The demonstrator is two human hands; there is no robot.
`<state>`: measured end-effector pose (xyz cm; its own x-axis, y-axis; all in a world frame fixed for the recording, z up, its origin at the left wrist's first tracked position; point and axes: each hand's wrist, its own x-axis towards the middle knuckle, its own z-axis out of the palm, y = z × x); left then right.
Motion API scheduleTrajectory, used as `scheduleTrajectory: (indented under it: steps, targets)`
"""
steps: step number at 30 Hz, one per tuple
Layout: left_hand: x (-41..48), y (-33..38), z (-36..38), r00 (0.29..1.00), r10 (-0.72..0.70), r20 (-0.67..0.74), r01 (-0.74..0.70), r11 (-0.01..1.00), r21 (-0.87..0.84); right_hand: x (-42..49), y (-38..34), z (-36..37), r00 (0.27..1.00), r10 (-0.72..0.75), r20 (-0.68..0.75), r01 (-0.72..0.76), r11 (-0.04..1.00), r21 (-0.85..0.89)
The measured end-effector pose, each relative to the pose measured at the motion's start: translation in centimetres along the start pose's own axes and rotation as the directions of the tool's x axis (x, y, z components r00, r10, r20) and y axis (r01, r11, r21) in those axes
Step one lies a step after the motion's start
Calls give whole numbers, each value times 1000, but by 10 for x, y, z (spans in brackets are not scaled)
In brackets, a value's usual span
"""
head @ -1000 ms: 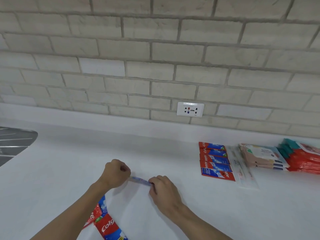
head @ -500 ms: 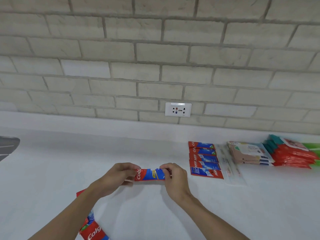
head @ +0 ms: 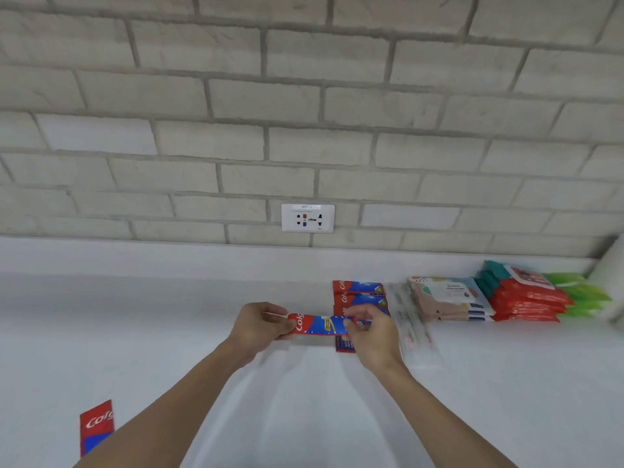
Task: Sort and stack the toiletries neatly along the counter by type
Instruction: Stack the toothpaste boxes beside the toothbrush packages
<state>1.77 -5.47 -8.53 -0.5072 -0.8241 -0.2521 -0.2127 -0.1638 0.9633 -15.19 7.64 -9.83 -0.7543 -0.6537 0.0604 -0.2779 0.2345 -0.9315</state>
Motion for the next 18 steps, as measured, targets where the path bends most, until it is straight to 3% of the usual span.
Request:
scheduleTrajectory:
  steps: [9, 14, 18]
  targets:
    - [40, 9, 65, 991, 31, -132, -11, 989, 149, 51, 22, -31, 998, -10, -70, 7, 998, -56]
    - [60, 9, 91, 991, 53, -126, -21, 969, 244, 75, 36, -37, 996, -52, -68, 37, 976, -216]
    - [74, 3, 106, 990, 76, -119, -32, 942, 333, 86, 44, -37, 999, -32, 23, 38, 949, -314]
